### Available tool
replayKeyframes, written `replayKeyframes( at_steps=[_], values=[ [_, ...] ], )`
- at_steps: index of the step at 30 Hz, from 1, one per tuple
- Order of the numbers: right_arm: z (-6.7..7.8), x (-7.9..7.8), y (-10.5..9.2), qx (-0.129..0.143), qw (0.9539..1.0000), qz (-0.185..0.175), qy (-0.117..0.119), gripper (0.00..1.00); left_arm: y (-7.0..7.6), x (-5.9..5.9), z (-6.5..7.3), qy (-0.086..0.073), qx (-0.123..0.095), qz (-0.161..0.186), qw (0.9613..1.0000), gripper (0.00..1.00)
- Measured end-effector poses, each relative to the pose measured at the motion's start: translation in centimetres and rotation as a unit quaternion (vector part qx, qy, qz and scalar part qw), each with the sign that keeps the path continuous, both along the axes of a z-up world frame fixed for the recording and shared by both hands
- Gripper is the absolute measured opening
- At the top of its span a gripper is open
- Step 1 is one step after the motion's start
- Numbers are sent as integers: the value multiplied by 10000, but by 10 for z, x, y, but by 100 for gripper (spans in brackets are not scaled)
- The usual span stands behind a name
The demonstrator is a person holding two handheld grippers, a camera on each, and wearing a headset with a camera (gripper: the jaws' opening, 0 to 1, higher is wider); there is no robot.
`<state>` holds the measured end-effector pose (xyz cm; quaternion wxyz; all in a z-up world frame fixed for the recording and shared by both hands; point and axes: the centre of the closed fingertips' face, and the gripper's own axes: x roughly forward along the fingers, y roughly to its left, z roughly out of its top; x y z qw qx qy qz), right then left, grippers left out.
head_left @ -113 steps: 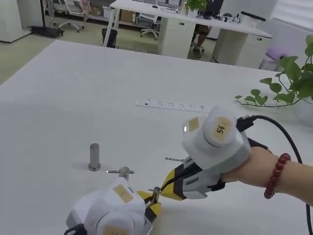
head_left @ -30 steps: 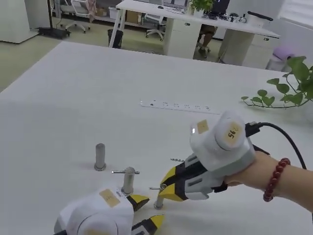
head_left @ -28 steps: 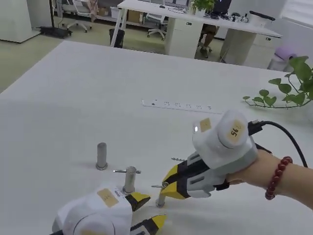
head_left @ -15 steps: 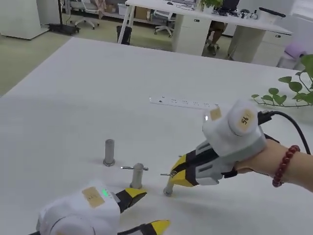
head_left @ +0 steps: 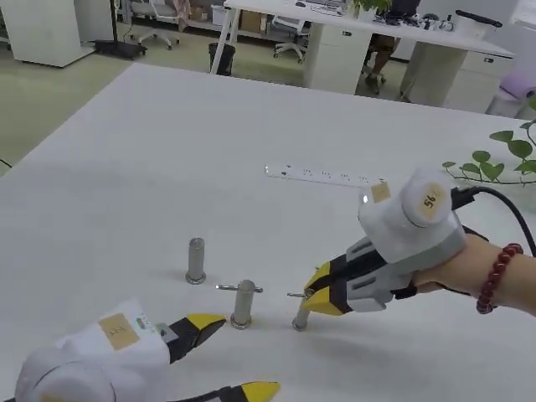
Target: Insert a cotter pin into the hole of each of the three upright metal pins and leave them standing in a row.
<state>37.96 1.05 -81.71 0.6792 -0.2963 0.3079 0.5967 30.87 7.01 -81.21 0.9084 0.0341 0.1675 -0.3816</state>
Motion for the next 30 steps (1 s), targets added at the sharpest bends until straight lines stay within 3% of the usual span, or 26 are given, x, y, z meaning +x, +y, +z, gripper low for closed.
replayKeyframes(
  at_steps=[7,11,16,19,30],
  values=[
    [0,0,1,89,9998,-74,187,11,14,-7,4,22,6,101,9999,60],
    [-3,-1,0,85,9995,-161,277,12,25,-9,5,145,-69,256,9995,65],
    [5,1,2,312,9976,-432,434,20,34,-12,10,220,-207,410,9987,73],
    [12,-2,8,573,9943,-647,621,25,38,-14,12,223,-209,458,9985,77],
    [36,0,38,1010,9880,-1060,485,33,52,-25,15,264,-71,450,9986,96]
  ],
)
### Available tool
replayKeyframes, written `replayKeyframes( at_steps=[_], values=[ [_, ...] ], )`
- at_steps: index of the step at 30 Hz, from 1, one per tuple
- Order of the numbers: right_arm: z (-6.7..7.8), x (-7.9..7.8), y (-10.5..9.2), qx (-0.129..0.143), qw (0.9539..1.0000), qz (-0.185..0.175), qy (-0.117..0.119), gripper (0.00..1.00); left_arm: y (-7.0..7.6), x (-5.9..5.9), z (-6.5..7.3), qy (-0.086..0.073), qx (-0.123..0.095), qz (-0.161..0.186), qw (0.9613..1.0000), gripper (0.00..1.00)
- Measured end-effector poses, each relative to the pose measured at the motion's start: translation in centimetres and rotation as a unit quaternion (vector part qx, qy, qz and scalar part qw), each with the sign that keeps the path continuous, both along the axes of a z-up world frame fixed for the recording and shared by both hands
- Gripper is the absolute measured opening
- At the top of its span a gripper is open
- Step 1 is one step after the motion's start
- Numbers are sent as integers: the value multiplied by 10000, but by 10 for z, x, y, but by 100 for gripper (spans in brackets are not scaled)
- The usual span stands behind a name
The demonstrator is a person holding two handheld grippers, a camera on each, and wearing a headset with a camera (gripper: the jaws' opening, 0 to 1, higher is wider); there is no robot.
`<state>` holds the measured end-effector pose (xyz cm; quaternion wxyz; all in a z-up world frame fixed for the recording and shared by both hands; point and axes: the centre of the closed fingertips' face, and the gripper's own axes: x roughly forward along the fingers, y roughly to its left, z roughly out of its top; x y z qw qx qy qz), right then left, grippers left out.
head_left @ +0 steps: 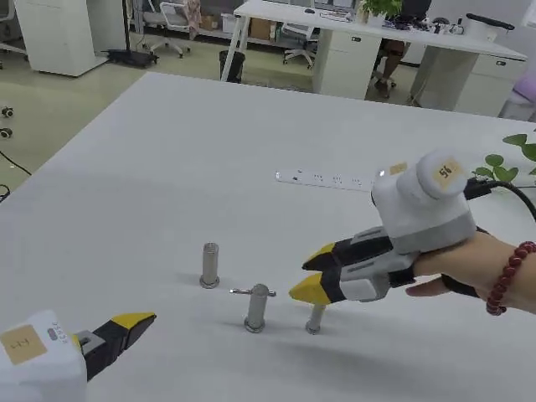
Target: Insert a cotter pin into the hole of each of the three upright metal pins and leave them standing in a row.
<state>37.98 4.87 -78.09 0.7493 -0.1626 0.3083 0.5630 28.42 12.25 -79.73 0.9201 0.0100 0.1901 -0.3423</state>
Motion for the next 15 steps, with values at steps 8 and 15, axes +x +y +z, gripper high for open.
replayKeyframes(
  at_steps=[8,15],
  values=[
    [6,14,34,263,9987,-371,-227,33,4,-4,6,-12,-47,33,10000,99],
    [2,27,61,438,9966,-607,-332,32,9,-6,7,-68,41,121,9999,99]
  ],
)
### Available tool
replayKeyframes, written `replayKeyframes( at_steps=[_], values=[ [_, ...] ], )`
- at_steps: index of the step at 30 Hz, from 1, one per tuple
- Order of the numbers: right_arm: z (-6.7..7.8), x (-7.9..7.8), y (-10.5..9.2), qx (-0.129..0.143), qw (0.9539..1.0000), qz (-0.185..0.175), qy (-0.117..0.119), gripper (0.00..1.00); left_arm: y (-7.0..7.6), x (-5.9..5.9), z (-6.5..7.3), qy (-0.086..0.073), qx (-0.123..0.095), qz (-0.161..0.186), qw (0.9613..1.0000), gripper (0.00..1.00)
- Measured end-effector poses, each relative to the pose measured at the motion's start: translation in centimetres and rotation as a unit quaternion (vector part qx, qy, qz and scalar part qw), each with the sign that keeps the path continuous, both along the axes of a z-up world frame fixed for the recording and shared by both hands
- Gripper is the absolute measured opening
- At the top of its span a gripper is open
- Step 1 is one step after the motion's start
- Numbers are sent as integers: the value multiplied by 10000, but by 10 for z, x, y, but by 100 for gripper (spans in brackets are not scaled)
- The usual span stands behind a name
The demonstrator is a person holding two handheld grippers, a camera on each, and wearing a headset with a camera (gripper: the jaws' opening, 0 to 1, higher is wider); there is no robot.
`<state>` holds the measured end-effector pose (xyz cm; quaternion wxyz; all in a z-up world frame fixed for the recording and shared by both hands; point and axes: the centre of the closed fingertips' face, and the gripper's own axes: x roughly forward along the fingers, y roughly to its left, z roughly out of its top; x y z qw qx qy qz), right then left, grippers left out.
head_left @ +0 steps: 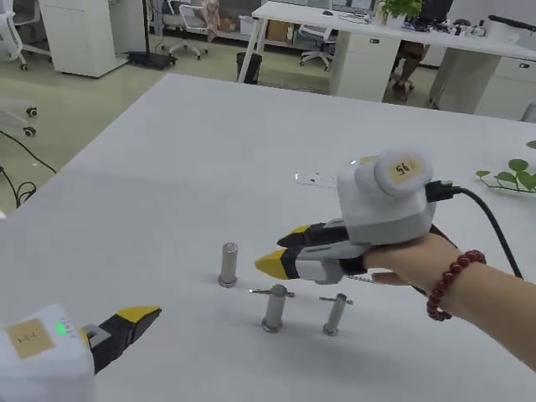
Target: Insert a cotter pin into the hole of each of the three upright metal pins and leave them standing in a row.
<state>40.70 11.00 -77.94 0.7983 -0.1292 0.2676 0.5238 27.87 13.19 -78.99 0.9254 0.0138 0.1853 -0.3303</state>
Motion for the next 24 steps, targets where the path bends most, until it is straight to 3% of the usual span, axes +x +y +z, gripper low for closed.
replayKeyframes(
  at_steps=[8,17,24],
  values=[
    [-9,17,23,181,9995,-270,26,32,5,0,2,-67,41,85,9999,97],
    [-25,26,40,124,9993,-344,-2,23,2,-1,4,-120,68,18,9999,96],
    [-35,35,45,-1,9987,-510,26,19,5,-3,1,-59,33,30,10000,96]
  ],
)
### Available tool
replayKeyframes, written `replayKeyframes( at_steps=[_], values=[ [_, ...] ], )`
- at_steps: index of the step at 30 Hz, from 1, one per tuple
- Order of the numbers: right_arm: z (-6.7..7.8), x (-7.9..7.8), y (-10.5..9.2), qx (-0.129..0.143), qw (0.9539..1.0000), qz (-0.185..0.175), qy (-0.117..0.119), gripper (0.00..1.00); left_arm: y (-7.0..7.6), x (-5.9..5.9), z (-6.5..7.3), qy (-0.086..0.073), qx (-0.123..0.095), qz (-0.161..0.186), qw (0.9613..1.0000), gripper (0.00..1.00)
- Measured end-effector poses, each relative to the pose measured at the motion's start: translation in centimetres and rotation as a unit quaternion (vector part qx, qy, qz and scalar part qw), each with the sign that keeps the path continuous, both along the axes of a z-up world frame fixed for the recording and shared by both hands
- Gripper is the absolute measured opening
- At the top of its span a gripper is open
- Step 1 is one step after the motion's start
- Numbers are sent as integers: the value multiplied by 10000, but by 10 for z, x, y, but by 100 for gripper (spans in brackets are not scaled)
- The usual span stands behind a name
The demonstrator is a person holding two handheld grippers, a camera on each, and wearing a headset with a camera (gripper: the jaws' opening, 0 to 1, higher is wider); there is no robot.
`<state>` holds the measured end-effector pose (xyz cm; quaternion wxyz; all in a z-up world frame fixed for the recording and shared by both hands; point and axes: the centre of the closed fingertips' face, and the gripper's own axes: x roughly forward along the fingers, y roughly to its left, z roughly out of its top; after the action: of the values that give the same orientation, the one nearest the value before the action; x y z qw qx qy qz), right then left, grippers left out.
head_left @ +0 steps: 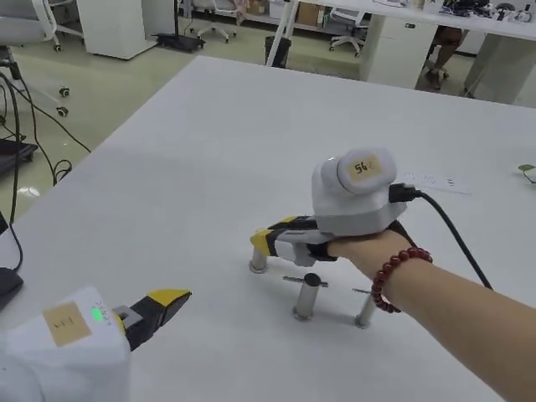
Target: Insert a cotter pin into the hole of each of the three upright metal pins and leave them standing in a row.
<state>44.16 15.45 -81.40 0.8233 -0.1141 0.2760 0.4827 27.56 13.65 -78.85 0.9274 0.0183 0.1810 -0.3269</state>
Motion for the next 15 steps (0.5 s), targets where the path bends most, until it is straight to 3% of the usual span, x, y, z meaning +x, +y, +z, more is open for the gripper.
replayKeyframes(
  at_steps=[3,15],
  values=[
    [-1,-1,4,66,9999,-3,96,16,0,-1,-2,21,21,-29,10000,96],
    [-4,0,6,-350,9990,105,-240,14,0,-1,0,-75,42,10,10000,94]
  ],
)
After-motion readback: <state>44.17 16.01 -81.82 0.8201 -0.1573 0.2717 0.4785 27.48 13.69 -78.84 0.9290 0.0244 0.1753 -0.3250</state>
